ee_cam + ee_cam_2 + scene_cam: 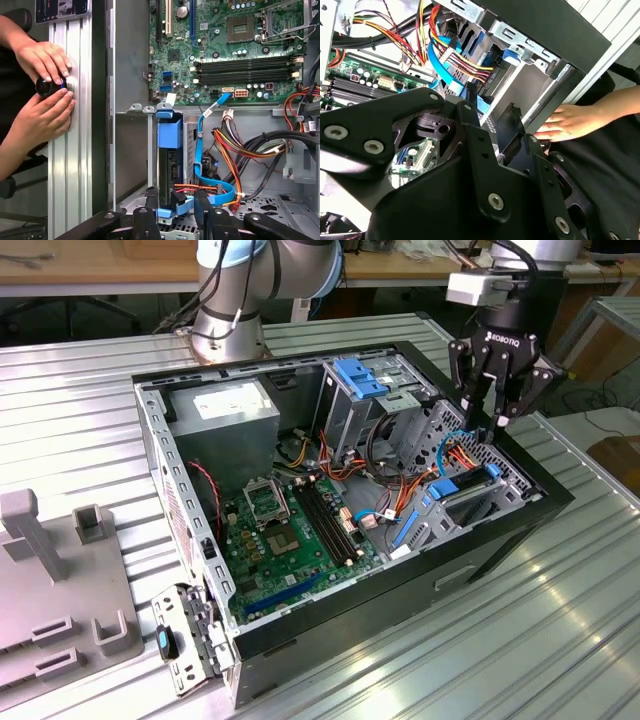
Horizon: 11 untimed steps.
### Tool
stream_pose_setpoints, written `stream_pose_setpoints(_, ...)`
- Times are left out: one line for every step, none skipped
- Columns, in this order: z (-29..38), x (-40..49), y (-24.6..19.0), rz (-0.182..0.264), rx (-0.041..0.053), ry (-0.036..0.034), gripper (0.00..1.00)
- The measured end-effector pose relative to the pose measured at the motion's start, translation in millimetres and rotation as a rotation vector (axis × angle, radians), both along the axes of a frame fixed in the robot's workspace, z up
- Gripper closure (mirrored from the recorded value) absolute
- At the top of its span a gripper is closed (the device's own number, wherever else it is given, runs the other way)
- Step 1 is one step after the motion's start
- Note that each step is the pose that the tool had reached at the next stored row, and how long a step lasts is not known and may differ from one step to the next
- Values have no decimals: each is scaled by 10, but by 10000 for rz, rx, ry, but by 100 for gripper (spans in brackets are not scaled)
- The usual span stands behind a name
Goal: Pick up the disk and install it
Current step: 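Insert the second disk wire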
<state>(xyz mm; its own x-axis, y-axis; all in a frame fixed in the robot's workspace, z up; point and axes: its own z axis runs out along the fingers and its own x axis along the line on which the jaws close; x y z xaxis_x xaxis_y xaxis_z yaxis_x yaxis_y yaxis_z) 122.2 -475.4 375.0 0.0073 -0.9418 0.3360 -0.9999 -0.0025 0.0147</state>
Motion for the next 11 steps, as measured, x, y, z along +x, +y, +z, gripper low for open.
stream_pose_setpoints(0, 0, 0, -1, -1, 1, 58)
stream_pose_setpoints(0, 1, 0, -2, -2, 1, 58)
stream_pose_setpoints(0, 1, 0, -1, -4, 1, 58)
stream_pose_setpoints(0, 1, 0, -1, -6, 2, 58)
stream_pose_setpoints(-1, 2, 1, 0, -19, 18, 58)
stream_pose_setpoints(-1, 9, 1, 1, -37, 93, 58)
stream_pose_setpoints(-3, 41, 3, -9, -43, 393, 58)
stream_pose_setpoints(-5, 55, 4, -12, -43, 479, 58)
stream_pose_setpoints(-7, 72, 6, -17, -44, 557, 58)
stream_pose_setpoints(-15, 105, 13, -31, -43, 639, 58)
stream_pose_setpoints(-22, 124, 17, -47, -43, 667, 58)
